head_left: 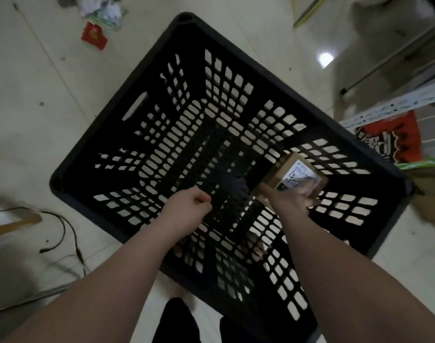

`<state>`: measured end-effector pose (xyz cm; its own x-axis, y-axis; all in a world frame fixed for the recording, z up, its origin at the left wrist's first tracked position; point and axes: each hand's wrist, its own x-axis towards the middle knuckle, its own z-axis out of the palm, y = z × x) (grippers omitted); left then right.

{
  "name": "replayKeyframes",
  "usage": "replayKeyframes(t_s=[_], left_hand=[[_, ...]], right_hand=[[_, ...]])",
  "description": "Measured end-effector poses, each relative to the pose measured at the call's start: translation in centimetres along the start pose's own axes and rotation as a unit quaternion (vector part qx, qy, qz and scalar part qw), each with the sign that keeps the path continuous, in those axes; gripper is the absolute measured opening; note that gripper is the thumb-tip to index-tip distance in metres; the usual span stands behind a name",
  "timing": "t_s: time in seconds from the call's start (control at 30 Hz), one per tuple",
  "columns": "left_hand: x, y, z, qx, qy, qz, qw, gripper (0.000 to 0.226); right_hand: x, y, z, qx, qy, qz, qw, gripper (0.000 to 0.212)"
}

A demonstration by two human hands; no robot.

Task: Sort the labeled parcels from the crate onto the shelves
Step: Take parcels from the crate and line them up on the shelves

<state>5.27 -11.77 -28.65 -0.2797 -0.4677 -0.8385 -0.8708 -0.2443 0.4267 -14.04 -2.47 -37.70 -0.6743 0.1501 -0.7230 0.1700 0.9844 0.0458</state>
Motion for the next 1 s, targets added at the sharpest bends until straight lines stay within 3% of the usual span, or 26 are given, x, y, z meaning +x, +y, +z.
replayKeyframes(t_s=[0.13, 0.27, 0.33, 0.43, 0.5, 0.63, 0.7, 0.83, 0.93, 1.0], left_hand=[[-0.3, -0.2, -0.5, -0.003, -0.012, 0.007, 1.000, 0.021], [-2.0, 0.5, -1.3, -0.023, -0.021, 0.022, 0.999, 0.025], [-3.2, 1.1, -1.8, -0.031, -0.035, 0.040, 0.998, 0.042], [-5.7, 2.0, -3.2, -0.040, -0.082, 0.079, 0.993, 0.091], [-7.9, 3.0, -4.4, -0.041, -0.107, 0.108, 0.988, 0.106], [-13.7, 5.5, -6.8, -0.053, -0.106, 0.164, 0.979, 0.140], [-17.0, 7.0, -7.5, -0.077, -0.105, 0.220, 0.967, 0.131], [-23.7, 10.1, -8.1, -0.187, -0.140, 0.293, 0.927, 0.089], [-27.9, 11.6, -8.1, -0.231, -0.171, 0.326, 0.901, 0.094], [-30.4, 12.1, -7.9, -0.251, -0.189, 0.346, 0.884, 0.087]], right_hand=[[-0.7, 0.0, 0.0, 0.015, 0.025, -0.003, 1.000, 0.133], [-3.8, 1.1, -1.0, 0.121, -0.047, -0.035, 0.991, 0.123], [-6.8, 1.8, -1.6, 0.187, -0.092, -0.066, 0.976, 0.115], [-12.6, 2.0, -3.5, 0.264, -0.160, -0.121, 0.943, 0.110], [-16.9, 2.3, -5.4, 0.321, -0.205, -0.159, 0.911, 0.114], [-25.0, 3.5, -10.7, 0.377, -0.211, -0.259, 0.864, 0.125], [-28.3, 4.5, -13.9, 0.385, -0.178, -0.299, 0.855, 0.122], [-33.4, 7.2, -19.8, 0.409, -0.057, -0.392, 0.822, 0.079], [-36.7, 10.0, -23.3, 0.471, -0.016, -0.430, 0.770, 0.057], [-38.6, 12.3, -25.0, 0.510, -0.014, -0.443, 0.737, 0.064]])
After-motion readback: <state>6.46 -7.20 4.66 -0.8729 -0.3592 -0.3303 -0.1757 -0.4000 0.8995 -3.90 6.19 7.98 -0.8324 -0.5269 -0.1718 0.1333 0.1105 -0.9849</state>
